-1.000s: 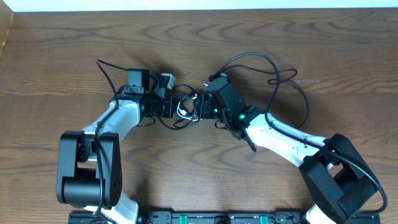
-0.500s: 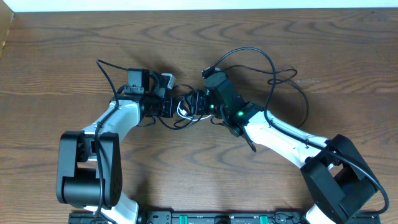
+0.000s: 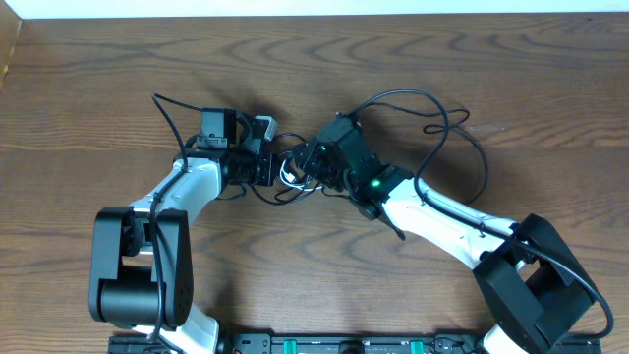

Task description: Untangle cables

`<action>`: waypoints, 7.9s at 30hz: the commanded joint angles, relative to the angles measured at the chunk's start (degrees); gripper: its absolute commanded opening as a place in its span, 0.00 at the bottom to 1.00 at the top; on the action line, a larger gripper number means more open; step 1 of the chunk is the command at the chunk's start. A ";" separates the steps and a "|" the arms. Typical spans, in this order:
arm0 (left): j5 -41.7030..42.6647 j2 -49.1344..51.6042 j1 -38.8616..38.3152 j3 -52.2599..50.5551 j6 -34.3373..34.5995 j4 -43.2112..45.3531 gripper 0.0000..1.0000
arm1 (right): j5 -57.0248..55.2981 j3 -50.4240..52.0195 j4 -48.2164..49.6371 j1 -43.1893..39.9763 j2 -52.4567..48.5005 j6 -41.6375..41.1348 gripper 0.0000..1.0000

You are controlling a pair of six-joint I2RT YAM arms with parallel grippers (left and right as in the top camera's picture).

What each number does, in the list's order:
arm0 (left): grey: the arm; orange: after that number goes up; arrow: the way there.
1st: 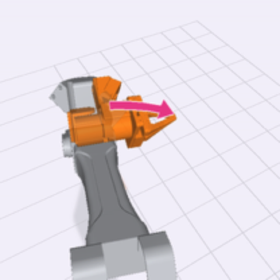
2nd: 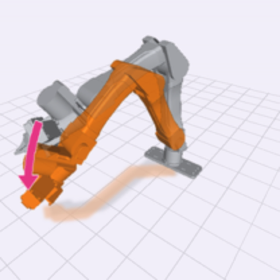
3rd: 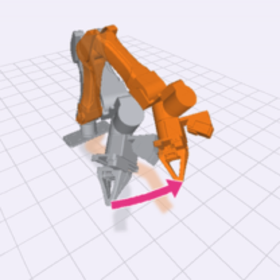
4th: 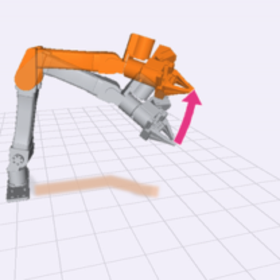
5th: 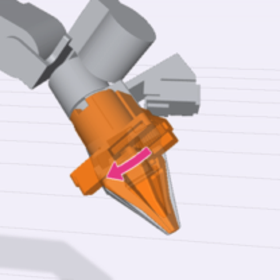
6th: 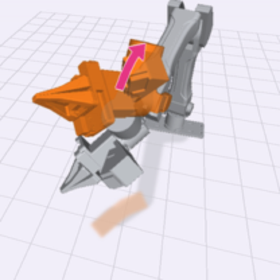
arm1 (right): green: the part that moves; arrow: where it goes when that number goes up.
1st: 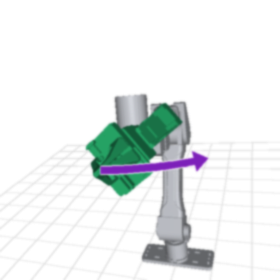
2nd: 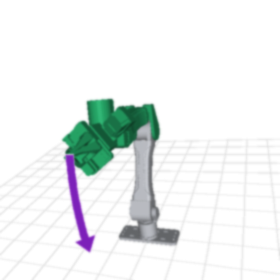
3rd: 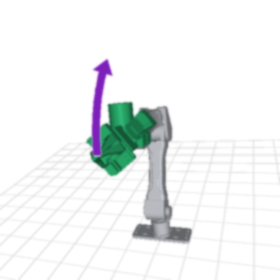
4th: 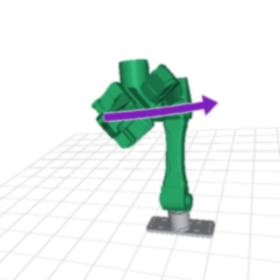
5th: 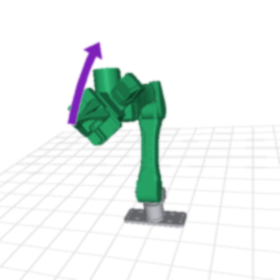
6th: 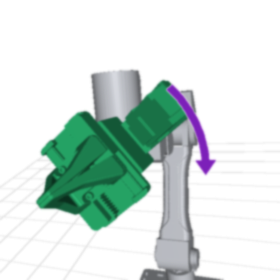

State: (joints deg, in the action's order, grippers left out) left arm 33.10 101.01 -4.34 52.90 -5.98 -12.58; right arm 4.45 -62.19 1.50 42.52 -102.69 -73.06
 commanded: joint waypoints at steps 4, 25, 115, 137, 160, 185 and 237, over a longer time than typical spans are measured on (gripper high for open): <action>0.96 0.13 -0.13 -0.55 0.28 0.09 0.08 | -5.84 -0.96 2.12 1.77 -3.19 -9.62 0.43; 0.92 0.13 -0.13 -0.55 0.26 0.28 0.08 | 2.71 -0.96 -3.17 0.61 -6.69 16.59 0.01; 0.94 0.13 -0.13 -0.55 0.52 0.28 0.08 | 4.09 -10.75 -23.06 0.63 -2.62 23.21 0.25; 0.94 0.13 -0.13 -0.52 0.52 0.28 0.08 | 10.73 -10.75 -18.18 -3.39 -11.10 28.06 0.48; 0.94 0.13 -0.13 -0.52 0.52 0.28 0.08 | 7.89 -10.69 -6.75 -2.45 -14.82 19.93 0.51; 0.94 0.13 -0.13 -0.52 0.50 0.28 0.08 | -1.64 -10.05 -6.40 -0.90 -16.63 18.62 0.33; 0.94 0.13 -0.13 -0.50 0.52 0.26 0.08 | -17.81 -10.05 -44.72 -5.03 48.65 42.47 0.12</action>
State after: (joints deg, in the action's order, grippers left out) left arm 34.26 101.01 -4.71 52.73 -5.80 -12.19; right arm -10.66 -71.92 -42.15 37.60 -53.69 -31.40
